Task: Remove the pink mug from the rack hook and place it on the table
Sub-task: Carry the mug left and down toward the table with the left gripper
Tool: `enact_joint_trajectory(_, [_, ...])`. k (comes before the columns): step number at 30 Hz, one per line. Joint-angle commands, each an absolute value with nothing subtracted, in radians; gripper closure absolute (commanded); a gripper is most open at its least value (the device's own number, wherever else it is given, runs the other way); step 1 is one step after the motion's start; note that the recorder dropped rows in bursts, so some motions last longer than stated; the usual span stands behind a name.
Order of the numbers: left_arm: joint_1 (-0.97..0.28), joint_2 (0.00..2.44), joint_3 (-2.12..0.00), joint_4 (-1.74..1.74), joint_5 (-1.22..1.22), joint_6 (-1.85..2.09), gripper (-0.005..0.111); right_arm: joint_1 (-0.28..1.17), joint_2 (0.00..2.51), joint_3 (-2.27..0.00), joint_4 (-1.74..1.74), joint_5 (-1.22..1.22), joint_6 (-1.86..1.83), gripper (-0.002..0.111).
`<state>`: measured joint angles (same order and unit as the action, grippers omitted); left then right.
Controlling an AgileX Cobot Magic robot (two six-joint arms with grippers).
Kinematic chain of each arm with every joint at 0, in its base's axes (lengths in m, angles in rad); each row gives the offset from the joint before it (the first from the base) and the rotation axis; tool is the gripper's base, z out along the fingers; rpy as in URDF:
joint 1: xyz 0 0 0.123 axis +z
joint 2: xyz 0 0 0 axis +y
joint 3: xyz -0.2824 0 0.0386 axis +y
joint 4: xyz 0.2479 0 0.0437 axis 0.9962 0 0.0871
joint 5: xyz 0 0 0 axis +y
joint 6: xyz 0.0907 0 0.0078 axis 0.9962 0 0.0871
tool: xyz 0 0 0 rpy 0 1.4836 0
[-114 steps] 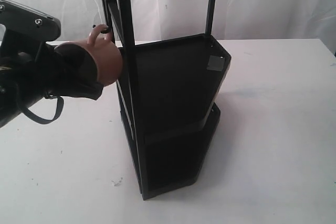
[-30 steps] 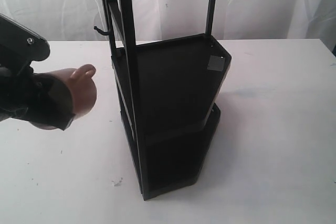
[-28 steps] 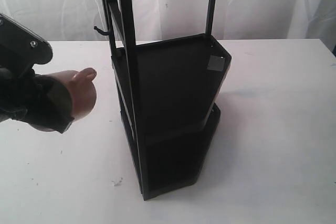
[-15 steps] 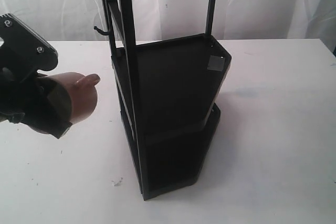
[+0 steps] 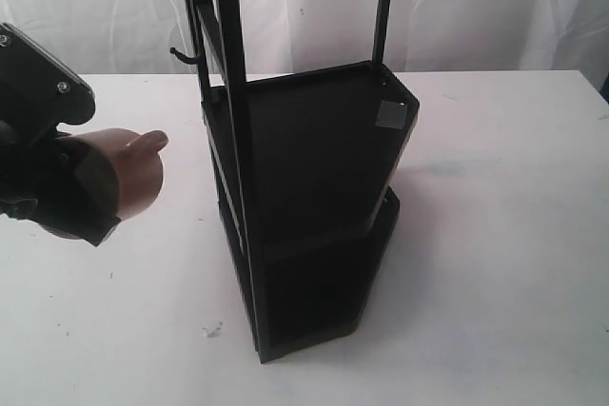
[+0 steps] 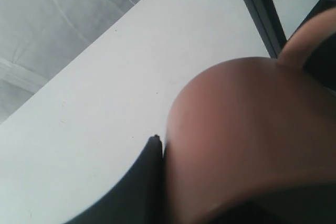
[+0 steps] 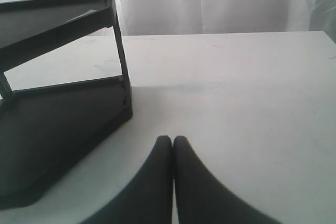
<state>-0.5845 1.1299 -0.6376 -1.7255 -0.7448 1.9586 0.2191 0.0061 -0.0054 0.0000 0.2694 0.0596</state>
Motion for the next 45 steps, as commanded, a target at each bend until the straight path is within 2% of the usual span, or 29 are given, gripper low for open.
enact_joint_trajectory(1, [-0.582, 1.115, -0.629, -1.744, -0.765, 2.111, 0.107, 0.210, 0.000, 0.000, 0.000, 0.264, 0.060, 0.108])
enact_joint_trajectory(13, [-0.568, 1.008, -0.588, -1.744, -0.686, 1.880, 0.107, 0.210, 0.000, 0.000, 0.000, 0.264, 0.060, 0.108])
enact_joint_trajectory(23, [-0.567, 0.925, -0.570, -1.744, -0.713, 2.078, 0.107, 0.210, 0.000, 0.000, 0.000, 0.264, 0.060, 0.108])
enact_joint_trajectory(29, [-0.567, 0.875, -0.460, -1.583, -0.663, 1.760, 0.107, 0.210, 0.000, 0.000, 0.000, 0.264, 0.060, 0.108])
enact_joint_trajectory(40, [-0.567, 0.814, -0.404, -1.066, -0.195, 1.103, 0.107, 0.210, 0.000, 0.000, 0.000, 0.264, 0.060, 0.108])
enact_joint_trajectory(45, [-0.505, 0.814, -0.404, -1.022, -0.011, 1.041, 0.107, 0.210, 0.000, 0.000, 0.000, 0.264, 0.060, 0.108])
